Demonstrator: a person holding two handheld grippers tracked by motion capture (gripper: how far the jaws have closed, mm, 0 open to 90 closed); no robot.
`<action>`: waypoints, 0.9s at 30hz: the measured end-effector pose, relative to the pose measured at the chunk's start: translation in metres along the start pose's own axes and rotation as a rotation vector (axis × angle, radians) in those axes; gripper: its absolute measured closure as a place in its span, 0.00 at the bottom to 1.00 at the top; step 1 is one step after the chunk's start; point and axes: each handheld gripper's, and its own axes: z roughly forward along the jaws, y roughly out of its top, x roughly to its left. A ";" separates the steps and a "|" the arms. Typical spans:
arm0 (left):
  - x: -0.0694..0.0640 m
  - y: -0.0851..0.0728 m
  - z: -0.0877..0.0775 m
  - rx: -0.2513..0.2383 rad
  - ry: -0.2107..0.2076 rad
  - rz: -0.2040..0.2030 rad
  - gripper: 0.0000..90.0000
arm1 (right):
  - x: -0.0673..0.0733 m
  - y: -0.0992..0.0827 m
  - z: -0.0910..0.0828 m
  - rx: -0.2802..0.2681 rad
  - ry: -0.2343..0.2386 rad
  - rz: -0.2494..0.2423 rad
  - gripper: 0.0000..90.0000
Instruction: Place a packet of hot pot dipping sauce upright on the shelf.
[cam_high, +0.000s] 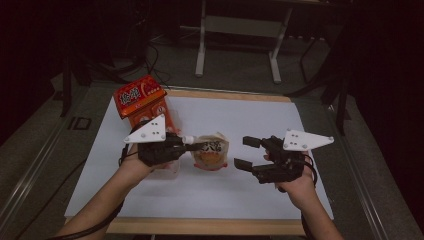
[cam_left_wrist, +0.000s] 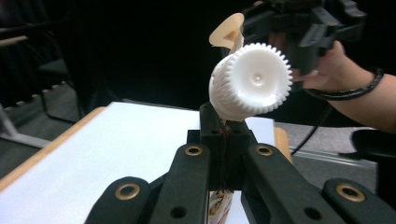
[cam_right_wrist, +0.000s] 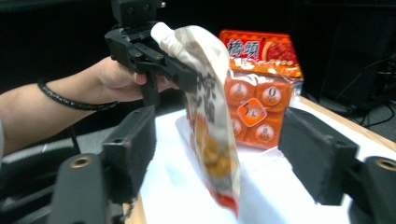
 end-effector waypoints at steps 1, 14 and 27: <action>0.003 0.001 -0.003 0.000 0.008 0.009 1.00 | -0.001 -0.001 -0.001 -0.009 0.007 0.005 0.23; 0.047 -0.006 -0.049 -0.013 0.097 0.036 1.00 | -0.008 -0.017 -0.004 -0.025 -0.028 0.000 0.15; 0.075 -0.027 -0.074 0.024 0.171 0.003 1.00 | -0.012 -0.030 -0.004 0.014 -0.041 -0.013 0.15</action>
